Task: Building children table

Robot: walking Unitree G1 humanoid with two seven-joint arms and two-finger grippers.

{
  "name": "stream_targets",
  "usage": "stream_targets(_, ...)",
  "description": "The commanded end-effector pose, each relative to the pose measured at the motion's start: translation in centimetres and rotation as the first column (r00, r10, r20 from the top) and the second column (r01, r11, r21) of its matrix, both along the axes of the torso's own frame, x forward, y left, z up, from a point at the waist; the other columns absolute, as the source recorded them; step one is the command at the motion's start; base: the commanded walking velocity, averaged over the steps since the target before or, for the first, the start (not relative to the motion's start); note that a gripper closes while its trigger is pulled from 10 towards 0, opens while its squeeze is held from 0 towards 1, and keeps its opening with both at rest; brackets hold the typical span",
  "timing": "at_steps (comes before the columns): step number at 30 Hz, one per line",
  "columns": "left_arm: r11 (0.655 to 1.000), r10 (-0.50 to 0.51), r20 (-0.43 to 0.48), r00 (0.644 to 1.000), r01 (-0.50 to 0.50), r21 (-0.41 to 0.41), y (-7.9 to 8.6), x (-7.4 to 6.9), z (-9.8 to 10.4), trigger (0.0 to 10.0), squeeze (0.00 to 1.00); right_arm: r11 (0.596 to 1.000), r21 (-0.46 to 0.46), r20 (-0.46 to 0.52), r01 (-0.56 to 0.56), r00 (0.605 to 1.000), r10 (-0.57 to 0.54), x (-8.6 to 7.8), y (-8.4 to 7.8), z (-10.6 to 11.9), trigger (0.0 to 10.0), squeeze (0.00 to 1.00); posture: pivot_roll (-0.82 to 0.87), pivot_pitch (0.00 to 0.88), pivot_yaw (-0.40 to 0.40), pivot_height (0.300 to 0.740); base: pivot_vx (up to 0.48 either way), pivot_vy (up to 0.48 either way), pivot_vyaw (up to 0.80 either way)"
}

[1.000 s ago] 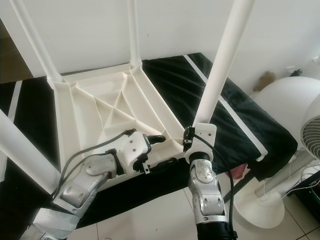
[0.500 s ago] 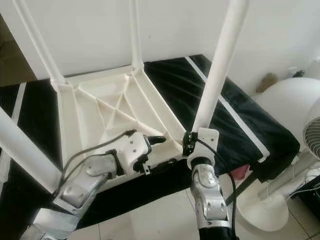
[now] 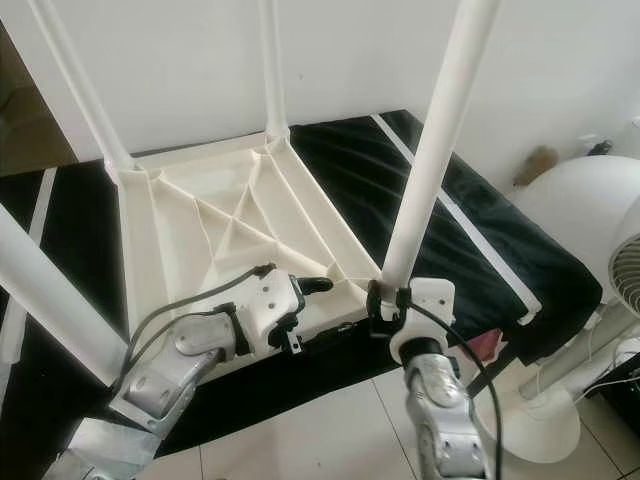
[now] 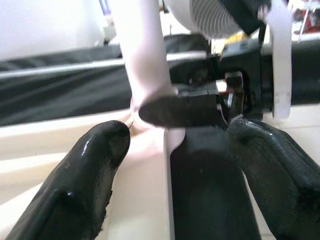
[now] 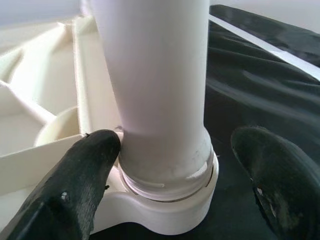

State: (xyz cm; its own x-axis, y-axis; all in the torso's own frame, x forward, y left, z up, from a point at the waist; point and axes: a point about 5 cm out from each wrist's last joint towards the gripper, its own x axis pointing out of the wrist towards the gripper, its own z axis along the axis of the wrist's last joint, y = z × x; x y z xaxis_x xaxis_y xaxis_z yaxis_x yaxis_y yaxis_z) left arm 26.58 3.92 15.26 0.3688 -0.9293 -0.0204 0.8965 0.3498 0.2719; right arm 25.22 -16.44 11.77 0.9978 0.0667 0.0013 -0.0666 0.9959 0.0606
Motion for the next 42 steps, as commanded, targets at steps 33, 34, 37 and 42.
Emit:
stream_targets(33,1.0,-0.007,0.02,1.0,0.007,-0.012,0.0,0.3,1.3,10.0,0.0,0.844,-0.267,-0.08,-0.465,0.884,0.461,4.6,-2.1,1.2,4.4,0.0,-0.09,0.03,0.01,0.74,0.0,0.0,0.0)
stream_targets(34,1.0,-0.001,0.02,1.0,0.002,-0.012,0.1,0.3,1.3,10.0,0.0,0.843,-0.275,-0.089,-0.463,0.885,0.457,4.8,-2.5,1.0,0.4,0.0,-0.09,0.03,0.008,0.74,0.0,0.0,0.0)
stream_targets(37,1.0,0.006,0.017,1.0,-0.005,-0.011,0.2,0.2,1.2,10.0,0.0,0.84,-0.269,-0.096,-0.471,0.881,0.463,4.9,-2.9,0.9,0.0,0.0,-0.08,0.033,0.003,0.74,0.0,0.0,0.0)
stream_targets(42,1.0,0.008,0.011,1.0,-0.008,-0.012,0.3,0.0,1.0,10.0,0.0,0.836,-0.256,-0.094,-0.485,0.873,0.478,4.7,-2.9,0.8,0.0,0.0,-0.08,0.038,0.001,0.74,0.0,0.0,0.0)
